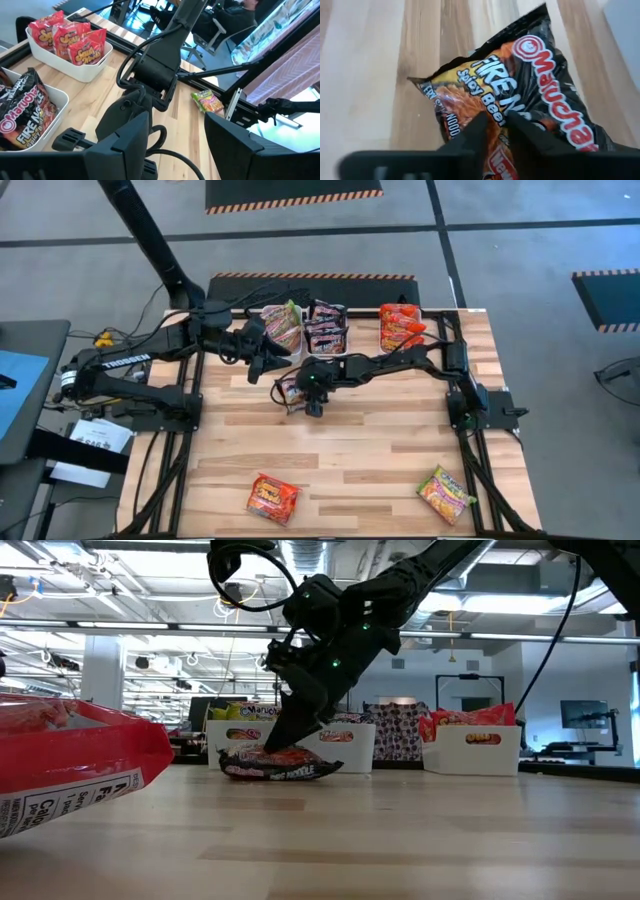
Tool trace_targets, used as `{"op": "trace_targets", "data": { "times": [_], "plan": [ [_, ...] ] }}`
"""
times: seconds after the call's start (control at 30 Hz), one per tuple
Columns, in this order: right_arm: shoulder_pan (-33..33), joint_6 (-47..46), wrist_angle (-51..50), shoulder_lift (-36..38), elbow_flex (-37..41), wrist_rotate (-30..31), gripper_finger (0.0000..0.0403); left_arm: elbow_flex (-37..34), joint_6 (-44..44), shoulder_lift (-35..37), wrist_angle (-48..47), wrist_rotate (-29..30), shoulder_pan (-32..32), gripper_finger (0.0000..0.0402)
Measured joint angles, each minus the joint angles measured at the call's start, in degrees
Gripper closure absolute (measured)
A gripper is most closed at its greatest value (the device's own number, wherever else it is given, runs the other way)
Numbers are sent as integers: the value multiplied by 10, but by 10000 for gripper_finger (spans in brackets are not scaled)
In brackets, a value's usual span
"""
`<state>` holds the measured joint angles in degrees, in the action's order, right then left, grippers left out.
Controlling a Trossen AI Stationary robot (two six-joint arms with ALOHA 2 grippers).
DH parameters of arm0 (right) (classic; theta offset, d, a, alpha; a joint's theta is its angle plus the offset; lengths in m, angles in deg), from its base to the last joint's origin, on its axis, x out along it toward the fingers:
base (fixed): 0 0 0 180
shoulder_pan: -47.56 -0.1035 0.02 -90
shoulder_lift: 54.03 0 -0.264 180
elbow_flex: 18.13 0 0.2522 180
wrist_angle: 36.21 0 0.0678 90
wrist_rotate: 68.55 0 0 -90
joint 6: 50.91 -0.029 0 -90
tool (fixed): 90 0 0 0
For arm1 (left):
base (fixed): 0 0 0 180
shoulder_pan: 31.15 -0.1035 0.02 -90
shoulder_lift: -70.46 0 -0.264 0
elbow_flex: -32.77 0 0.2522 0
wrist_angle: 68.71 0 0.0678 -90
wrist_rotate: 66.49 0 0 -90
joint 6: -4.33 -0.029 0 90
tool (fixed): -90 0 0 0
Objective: Sort Maruchan noodles
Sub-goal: Put the black noodle pack into the middle white bin
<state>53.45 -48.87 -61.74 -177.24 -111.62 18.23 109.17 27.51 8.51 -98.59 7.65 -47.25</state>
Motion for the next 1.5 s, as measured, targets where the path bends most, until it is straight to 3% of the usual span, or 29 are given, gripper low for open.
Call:
{"op": "trace_targets", "data": {
  "times": [0.2,0.27,0.5,0.73,1.17,1.5],
  "plan": [
    [-4,-53,-2,-1,1,-43,380,0,0,0,0,0,0,220],
    [-7,-60,-2,1,1,-52,393,0,0,0,0,0,0,220],
    [-23,-83,-55,39,-13,-35,398,0,1,0,0,-1,0,220],
    [-43,-82,-151,119,-22,73,398,0,0,0,1,-1,0,220],
    [-16,-56,-158,198,-25,257,398,0,-25,0,4,0,0,220],
    [84,29,-154,195,-24,241,398,0,-27,0,4,2,0,220]
  ]
}}
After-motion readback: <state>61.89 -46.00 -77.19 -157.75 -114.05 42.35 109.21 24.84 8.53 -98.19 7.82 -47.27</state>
